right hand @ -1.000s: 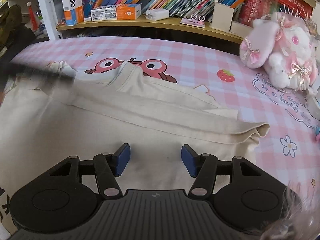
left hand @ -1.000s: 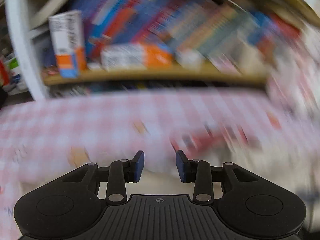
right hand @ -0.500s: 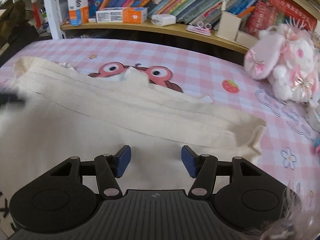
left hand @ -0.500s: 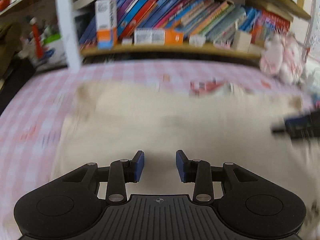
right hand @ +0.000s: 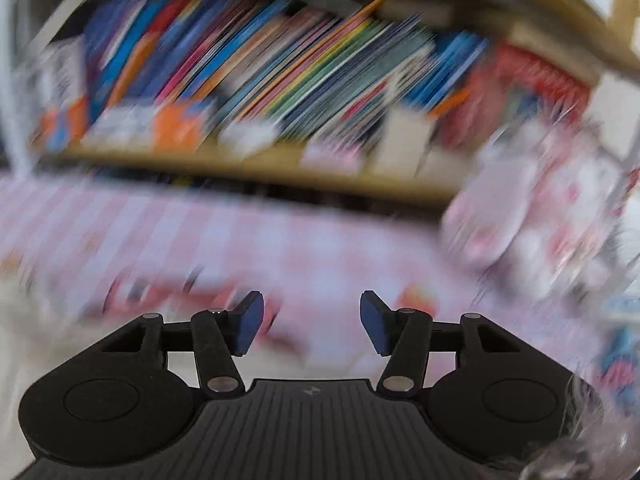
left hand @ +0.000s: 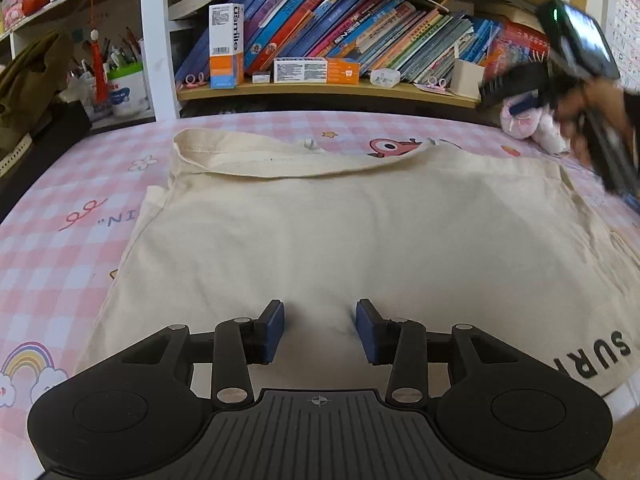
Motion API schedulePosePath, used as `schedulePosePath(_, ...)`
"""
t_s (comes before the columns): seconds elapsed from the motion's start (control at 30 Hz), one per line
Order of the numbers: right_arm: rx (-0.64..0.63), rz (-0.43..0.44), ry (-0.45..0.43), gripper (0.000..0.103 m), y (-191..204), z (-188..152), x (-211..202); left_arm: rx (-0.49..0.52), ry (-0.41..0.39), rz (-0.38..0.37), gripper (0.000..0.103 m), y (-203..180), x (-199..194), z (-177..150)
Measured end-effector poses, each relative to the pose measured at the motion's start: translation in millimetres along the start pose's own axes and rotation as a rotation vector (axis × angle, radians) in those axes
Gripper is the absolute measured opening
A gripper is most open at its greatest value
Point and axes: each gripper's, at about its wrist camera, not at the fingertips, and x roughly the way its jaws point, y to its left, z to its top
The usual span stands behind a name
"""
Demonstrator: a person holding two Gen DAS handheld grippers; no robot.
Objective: Fold clothes
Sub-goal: 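Open both grippers and pull back from the folded shirt, then press the folded shirt edge flat with the left gripper while the right gripper hovers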
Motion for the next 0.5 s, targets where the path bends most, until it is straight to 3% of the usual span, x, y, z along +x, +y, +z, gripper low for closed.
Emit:
schedulePosePath(0.1, 0.002, 0.082, -0.003, 0.059, -2.6, 7.6, -17.7, 0.01, -0.004, -0.004, 0.043, -1.0, 1.2, 0.4)
schedulePosePath(0.3, -0.08, 0.28, 0.104, 0.058, 50.4, -46.4, -49.8, 0.043, -0.001, 0.0, 0.05, -7.0, 4.4, 1.5)
schedulePosePath(0.43, -0.154, 0.333, 0.155, 0.057, 97.0, -61.5, -37.3, 0.035, 0.001, -0.004, 0.05, -7.0, 3.1, 0.8)
schedulePosePath(0.5, -0.174, 0.343, 0.168, 0.057, 115.1, -51.8, -19.4, 0.043, 0.005, -0.008, 0.051, -7.4, 3.5, 1.1)
